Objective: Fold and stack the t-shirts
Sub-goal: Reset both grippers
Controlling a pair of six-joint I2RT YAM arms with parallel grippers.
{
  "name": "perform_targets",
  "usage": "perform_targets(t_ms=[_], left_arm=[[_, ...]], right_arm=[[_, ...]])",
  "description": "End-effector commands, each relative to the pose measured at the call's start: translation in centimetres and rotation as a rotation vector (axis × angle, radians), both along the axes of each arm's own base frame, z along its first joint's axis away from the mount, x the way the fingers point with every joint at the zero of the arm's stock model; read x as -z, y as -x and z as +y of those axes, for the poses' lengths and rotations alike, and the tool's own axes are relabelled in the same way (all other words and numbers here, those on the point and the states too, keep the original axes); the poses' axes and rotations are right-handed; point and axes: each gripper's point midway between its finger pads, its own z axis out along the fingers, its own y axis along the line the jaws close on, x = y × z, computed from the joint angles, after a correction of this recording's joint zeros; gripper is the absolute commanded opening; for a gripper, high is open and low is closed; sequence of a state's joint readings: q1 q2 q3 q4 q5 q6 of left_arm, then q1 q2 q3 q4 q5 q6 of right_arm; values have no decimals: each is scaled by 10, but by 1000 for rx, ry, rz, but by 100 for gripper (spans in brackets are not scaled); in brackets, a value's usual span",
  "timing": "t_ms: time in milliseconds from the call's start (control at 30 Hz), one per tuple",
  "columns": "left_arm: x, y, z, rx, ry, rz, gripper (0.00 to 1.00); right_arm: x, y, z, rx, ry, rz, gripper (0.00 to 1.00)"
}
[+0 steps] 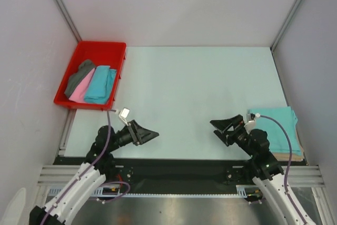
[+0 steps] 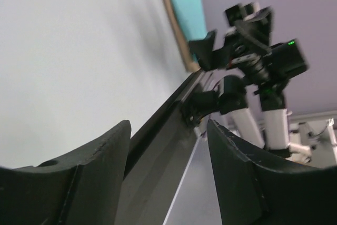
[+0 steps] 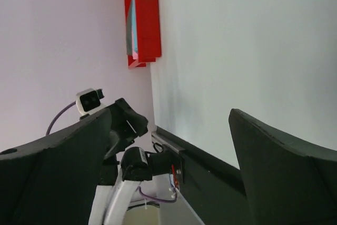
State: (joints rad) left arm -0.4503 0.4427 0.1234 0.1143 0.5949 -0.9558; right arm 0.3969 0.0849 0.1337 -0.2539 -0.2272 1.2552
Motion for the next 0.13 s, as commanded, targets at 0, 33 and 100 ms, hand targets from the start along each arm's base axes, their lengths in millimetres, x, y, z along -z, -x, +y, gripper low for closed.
perform_targets(t_ms=[0, 33, 100], left_arm=[[-5, -10, 10, -150, 233, 26, 66], [-6, -9, 12, -165, 266, 16, 67], [-13, -7, 17, -180, 388, -1, 71]], right_arm=[[39, 12, -6, 16, 52, 178, 100], [36, 13, -3, -13, 58, 153, 100], [4, 18, 14, -136, 2, -25, 100]])
